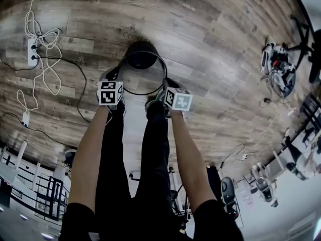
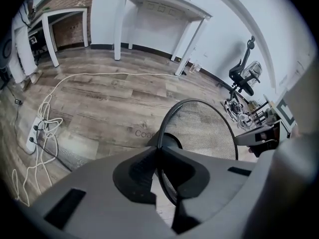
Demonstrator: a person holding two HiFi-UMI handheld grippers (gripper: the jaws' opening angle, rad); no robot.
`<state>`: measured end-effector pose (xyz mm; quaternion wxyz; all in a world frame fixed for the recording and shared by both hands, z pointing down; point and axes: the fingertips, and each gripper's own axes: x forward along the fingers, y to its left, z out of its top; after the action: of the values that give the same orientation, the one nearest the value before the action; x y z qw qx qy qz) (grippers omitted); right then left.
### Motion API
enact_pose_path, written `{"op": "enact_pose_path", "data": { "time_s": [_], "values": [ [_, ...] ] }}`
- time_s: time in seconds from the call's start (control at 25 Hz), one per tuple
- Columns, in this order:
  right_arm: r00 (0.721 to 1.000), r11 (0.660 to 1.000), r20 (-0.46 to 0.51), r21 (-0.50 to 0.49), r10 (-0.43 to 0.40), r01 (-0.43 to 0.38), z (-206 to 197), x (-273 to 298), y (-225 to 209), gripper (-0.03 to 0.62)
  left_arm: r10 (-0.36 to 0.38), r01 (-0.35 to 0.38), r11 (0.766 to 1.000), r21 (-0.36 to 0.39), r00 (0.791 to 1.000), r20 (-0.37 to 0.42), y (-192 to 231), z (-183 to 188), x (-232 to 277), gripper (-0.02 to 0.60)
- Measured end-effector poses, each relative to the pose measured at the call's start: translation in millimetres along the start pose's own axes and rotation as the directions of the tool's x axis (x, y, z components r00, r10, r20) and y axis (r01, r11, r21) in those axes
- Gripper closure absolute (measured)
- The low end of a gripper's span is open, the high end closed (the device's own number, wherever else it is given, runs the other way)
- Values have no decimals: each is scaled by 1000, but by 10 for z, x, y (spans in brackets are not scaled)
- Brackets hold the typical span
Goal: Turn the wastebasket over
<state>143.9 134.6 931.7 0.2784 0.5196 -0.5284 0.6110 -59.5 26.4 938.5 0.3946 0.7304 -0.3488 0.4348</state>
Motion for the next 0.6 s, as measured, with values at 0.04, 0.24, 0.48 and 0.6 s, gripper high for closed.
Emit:
{"op": "enact_pose_path", "data": {
  "time_s": [0.04,0.24,0.48,0.6],
  "values": [
    [1000,1000,1,2,-3,3,11,24,7,543,1,-1,1000,5,1000,2,25,16,23,525],
    [1000,1000,7,14,-6,6,48,112,22,542,1,-1,1000,10,1000,15,94,29,104,526],
    [1000,1000,12,23,-18,18,68,164,32,542,37,-37,999,0,999,-2,154,-27,174,526],
    [1000,999,13,32,-25,25,63,203,34,543,41,-41,999,-1,999,-20,178,-52,207,526]
  ]
}}
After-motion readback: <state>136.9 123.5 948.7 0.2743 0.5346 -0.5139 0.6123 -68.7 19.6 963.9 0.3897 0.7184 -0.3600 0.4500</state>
